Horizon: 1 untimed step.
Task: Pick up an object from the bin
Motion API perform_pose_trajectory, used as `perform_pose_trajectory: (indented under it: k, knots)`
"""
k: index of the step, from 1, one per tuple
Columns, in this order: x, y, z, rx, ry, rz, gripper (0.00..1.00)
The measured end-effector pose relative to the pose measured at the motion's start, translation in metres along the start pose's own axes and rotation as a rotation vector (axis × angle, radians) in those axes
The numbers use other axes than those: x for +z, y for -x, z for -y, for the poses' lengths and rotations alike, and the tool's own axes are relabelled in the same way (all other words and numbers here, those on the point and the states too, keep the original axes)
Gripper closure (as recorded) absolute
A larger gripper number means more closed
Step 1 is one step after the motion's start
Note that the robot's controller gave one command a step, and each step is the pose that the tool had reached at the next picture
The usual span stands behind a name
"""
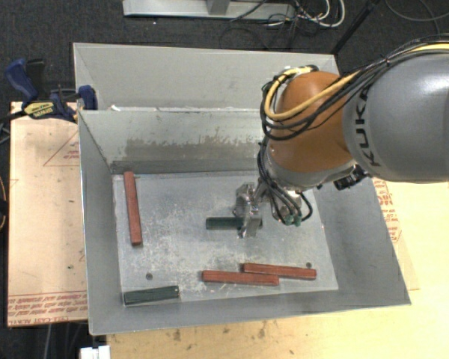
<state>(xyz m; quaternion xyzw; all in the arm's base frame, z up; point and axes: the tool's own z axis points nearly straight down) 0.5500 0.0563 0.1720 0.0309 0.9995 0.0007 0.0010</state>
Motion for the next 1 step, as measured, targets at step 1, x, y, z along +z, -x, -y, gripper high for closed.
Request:
perform_pose_trajectory:
  k: [1]
  knots:
    - [-0.073, 0.0205, -0.0016, 0.027, 0.0, 0.001, 1.0]
